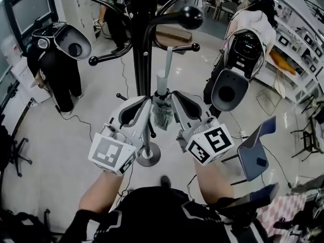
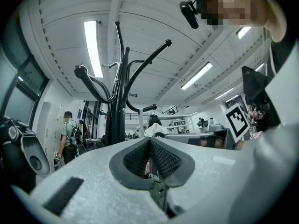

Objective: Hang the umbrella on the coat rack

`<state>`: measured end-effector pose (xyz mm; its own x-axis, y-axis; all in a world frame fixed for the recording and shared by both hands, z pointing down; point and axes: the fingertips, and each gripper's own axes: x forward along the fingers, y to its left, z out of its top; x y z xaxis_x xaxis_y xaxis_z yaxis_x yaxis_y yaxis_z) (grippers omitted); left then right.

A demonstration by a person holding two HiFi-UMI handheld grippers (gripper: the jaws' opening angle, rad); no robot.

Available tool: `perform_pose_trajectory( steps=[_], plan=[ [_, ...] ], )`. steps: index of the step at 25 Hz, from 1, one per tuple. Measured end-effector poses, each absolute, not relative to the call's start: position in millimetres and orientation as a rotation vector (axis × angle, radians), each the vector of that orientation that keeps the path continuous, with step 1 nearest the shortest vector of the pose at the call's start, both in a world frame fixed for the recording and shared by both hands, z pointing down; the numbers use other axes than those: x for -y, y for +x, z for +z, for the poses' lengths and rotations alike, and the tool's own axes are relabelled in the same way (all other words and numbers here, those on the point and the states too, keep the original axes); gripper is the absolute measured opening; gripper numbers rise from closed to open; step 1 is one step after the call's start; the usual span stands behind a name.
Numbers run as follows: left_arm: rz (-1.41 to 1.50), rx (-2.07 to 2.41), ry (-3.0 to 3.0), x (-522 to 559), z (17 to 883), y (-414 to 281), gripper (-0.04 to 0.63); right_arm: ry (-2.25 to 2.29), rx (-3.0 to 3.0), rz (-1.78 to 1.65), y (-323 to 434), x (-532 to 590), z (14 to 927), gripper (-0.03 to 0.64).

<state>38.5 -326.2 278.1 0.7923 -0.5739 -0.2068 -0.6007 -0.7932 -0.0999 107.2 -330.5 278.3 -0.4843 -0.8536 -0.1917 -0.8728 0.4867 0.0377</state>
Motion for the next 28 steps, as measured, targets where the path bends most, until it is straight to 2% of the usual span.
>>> perform_pose_trajectory(
  steps=[17, 28],
  plan=[
    [0.144, -1.002, -2.934, 275, 354, -30, 0.009, -1.597, -2.572, 0.095, 86, 279, 322, 0.009],
    [0.131, -1.052, -3.007, 268, 375, -51, 0.009, -1.674, -2.599, 0.176, 72, 264, 329, 0.008]
  ],
)
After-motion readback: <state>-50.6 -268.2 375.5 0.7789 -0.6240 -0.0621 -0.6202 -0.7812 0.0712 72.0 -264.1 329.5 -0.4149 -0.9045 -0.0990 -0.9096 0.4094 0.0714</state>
